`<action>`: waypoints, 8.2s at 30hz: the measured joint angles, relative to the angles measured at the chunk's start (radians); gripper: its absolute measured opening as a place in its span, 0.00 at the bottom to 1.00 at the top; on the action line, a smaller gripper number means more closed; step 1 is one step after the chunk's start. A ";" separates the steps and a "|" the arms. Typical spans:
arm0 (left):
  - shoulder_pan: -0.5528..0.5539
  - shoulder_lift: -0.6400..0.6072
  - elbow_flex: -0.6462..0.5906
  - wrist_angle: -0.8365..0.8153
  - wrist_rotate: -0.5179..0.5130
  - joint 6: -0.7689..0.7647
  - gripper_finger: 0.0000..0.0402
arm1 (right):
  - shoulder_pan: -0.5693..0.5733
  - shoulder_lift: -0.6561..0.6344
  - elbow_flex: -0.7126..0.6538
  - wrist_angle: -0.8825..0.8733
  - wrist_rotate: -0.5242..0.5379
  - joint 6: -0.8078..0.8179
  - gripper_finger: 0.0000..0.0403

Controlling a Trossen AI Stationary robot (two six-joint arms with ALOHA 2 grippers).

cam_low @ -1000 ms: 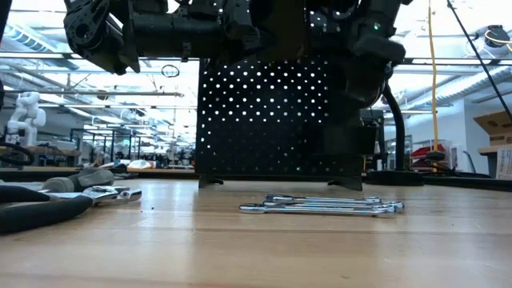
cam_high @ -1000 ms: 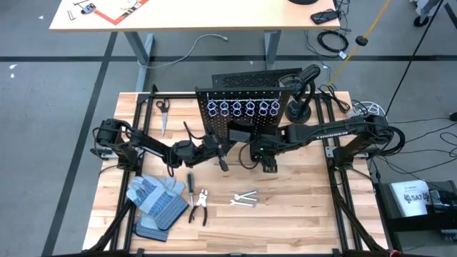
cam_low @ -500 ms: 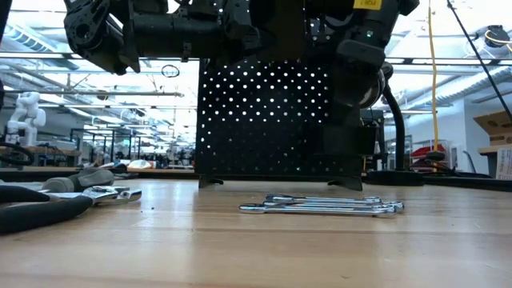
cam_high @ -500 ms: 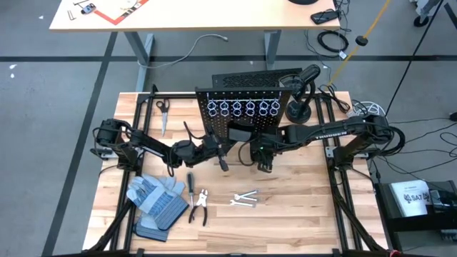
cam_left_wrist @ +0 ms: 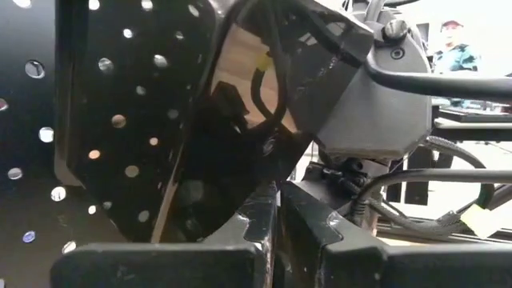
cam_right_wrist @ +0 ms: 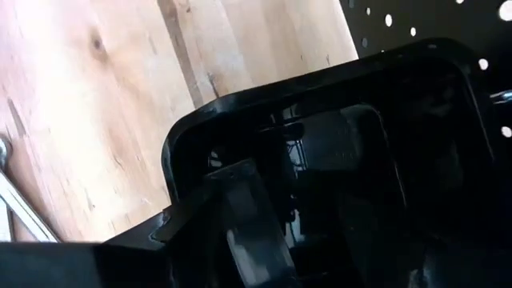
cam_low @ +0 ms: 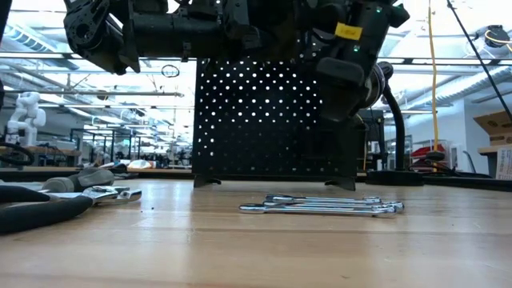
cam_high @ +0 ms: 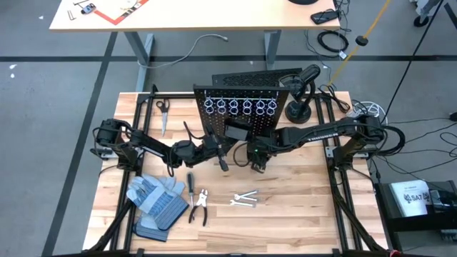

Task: Hang tools onto peg board
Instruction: Remove the black utility knife blades from the bottom black bin of the black pegboard

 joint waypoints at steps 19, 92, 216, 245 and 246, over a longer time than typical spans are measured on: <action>0.000 0.000 0.000 0.000 0.001 0.000 0.08 | -0.003 0.053 0.001 0.000 0.052 0.177 0.58; 0.000 0.000 0.000 -0.001 0.002 0.002 0.08 | -0.047 0.085 0.001 0.052 0.029 -0.025 0.44; -0.138 0.000 0.000 -0.227 -0.103 -0.104 0.08 | 0.046 -0.133 0.000 -0.052 0.014 -0.189 0.24; -0.090 0.000 0.000 -0.136 -0.111 -0.101 0.08 | 0.113 -0.163 -0.001 -0.056 0.053 -0.237 0.24; -0.090 0.000 0.000 -0.133 -0.111 -0.101 0.08 | 0.117 -0.167 -0.001 -0.061 0.042 -0.242 0.24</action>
